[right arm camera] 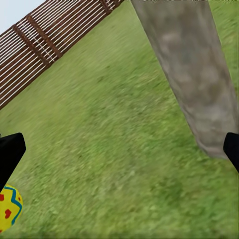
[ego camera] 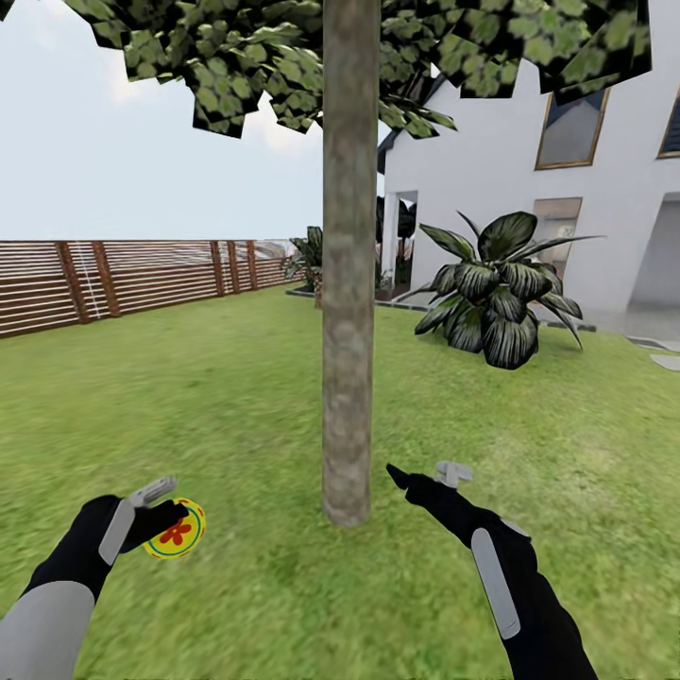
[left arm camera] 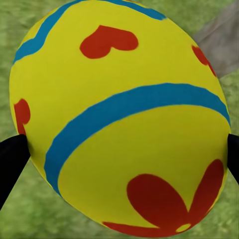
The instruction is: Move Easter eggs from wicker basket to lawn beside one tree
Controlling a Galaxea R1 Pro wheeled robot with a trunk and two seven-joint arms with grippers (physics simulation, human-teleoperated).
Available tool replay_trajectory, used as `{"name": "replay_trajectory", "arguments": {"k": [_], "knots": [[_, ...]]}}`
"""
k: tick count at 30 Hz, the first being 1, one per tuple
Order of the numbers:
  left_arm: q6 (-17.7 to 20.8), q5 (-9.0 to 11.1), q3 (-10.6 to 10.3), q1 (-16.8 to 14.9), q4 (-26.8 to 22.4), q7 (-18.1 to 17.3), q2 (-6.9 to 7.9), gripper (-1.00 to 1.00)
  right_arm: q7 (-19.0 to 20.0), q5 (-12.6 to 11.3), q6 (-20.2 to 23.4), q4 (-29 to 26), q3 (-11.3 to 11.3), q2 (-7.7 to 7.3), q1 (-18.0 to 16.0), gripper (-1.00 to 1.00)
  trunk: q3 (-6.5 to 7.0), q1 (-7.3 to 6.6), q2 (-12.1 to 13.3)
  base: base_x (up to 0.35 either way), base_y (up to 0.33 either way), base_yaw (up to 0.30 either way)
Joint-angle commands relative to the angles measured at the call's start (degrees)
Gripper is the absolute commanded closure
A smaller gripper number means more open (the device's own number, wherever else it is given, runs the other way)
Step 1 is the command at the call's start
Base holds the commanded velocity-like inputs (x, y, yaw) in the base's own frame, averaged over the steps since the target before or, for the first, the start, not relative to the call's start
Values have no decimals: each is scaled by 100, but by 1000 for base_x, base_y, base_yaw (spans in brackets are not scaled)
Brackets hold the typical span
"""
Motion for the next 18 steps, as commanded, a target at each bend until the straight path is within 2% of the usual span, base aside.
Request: {"name": "replay_trajectory", "arguments": {"k": [1, 13, 18], "knots": [[27, 57, 7, -4, -6, 35, -7, 100, 20, -29, 27, -6, -17, 7, -5, -100, -18, 1, -7, 0, 0, 0], [27, 57, 7, -4, -6, 37, -4, 100, 26, -29, 8, -9, -15, 6, -7, -100, -27, 1, -7, 3, 0, 0], [27, 57, 7, -4, -6, 37, -4, 100, 20, -29, 58, -7, -17, 7, -9, -100, -39, 1, -7, 204, 116, 0]]}}
